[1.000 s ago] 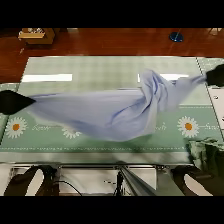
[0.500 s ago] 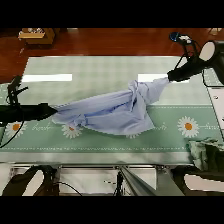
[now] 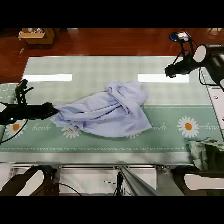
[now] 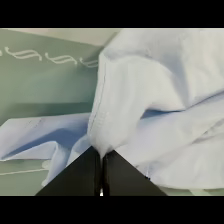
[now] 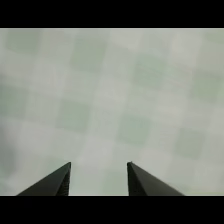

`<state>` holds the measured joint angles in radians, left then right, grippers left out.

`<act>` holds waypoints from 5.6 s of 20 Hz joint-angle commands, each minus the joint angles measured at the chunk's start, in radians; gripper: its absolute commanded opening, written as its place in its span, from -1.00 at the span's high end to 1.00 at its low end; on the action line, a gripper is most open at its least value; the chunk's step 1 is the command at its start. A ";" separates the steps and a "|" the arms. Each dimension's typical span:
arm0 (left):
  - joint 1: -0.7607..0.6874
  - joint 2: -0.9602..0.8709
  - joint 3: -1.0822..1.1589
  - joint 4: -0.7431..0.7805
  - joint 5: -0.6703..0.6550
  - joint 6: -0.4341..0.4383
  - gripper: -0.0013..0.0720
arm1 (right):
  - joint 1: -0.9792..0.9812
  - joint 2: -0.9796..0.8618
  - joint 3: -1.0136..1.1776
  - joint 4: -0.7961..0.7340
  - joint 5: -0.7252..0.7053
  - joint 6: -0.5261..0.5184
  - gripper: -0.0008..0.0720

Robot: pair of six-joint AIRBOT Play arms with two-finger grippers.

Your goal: Fold the shirts.

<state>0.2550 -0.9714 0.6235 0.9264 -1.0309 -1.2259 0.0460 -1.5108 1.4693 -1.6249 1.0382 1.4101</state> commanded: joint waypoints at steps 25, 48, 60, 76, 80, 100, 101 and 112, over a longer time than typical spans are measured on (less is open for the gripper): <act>-0.002 -0.031 0.000 -0.002 0.009 0.093 0.90 | -0.088 0.267 -0.825 0.734 -0.055 -0.089 -0.38; 0.002 0.140 0.444 -0.010 -0.177 0.117 0.91 | -0.008 0.581 -0.293 0.734 -0.011 -0.115 0.92; 0.064 0.331 1.282 0.027 -0.067 0.002 0.91 | -0.194 0.883 0.277 0.520 -0.149 0.017 0.92; 0.064 0.398 1.529 0.177 -0.810 -0.281 0.91 | -0.193 0.879 0.611 0.106 0.818 0.122 0.92; 0.065 0.380 1.299 0.173 -0.810 -0.278 0.91 | -0.192 0.870 0.314 0.151 0.818 0.089 0.92; -0.200 -0.338 0.577 0.158 0.234 0.018 0.91 | -0.193 0.034 -0.080 0.441 -0.186 -0.035 0.92; -0.202 -0.366 0.577 0.158 0.273 0.018 0.91 | -0.192 0.013 -0.081 0.443 -0.232 -0.035 0.92; -0.338 -0.572 0.577 0.147 0.678 0.018 0.90 | -0.192 -0.176 -0.081 0.547 -0.424 -0.035 0.91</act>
<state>-0.0433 -1.4929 1.2011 1.0733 -0.4194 -1.2098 -0.1459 -1.6459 1.3888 -1.1011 0.6174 1.3762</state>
